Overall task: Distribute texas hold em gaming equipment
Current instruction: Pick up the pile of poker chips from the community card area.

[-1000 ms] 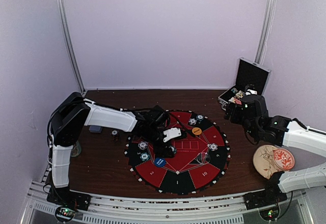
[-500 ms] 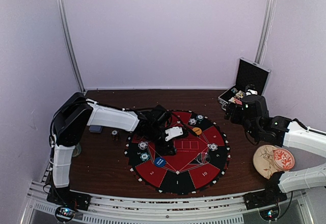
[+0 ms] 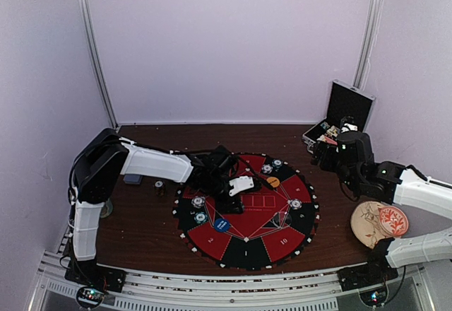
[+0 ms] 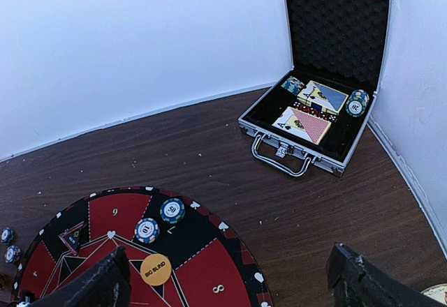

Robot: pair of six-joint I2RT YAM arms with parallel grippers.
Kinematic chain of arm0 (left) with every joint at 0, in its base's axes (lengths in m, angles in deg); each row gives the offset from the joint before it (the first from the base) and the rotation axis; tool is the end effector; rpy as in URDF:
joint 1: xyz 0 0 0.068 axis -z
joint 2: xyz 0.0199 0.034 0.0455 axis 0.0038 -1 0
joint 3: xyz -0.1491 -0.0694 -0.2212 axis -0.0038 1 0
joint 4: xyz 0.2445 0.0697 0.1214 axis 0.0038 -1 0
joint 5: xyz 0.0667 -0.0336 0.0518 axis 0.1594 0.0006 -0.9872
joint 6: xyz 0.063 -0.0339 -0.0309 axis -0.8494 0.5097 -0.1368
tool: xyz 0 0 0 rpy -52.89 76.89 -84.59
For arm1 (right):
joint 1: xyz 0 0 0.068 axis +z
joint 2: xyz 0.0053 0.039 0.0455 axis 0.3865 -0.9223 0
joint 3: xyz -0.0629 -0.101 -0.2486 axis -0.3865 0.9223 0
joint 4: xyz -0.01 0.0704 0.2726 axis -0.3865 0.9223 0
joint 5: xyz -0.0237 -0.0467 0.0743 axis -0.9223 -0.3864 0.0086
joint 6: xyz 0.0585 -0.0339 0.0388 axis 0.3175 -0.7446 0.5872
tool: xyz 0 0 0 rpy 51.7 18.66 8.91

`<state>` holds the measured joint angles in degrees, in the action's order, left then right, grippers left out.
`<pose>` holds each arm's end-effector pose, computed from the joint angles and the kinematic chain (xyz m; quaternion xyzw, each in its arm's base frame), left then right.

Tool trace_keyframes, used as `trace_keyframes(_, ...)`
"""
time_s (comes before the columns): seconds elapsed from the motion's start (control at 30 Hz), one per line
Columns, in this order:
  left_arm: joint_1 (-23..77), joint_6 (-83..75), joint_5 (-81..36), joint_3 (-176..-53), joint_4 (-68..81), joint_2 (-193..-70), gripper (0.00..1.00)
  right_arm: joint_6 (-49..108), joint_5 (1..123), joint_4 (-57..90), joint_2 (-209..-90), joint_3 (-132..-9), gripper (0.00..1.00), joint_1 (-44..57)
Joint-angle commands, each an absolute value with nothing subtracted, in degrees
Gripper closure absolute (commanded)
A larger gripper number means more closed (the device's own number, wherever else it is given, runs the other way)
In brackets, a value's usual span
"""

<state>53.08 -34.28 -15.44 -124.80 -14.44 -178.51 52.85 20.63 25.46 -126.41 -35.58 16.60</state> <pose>0.2742 -0.3913 0.0947 0.5895 0.7520 -0.2009 0.2159 0.2286 0.1399 0.2589 0.0850 0.8251 0.0850 0.5520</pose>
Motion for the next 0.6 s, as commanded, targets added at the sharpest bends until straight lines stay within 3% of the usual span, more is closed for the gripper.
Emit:
trace_keyframes(0.0,54.2,-35.4,-16.8,-123.2,-20.8,-180.6,0.81,52.5,20.5,24.9,-125.5,-35.0,0.01,16.3)
trace_keyframes(0.2,54.7,-35.2,-16.8,-125.2,-21.6,-179.6,0.88,52.5,20.6,24.9,-125.3,-34.9,0.01,16.3)
trace_keyframes(0.57,56.8,-35.1,-16.5,-130.6,-24.5,-179.0,0.89,52.5,20.6,24.9,-125.1,-34.9,0.01,16.3)
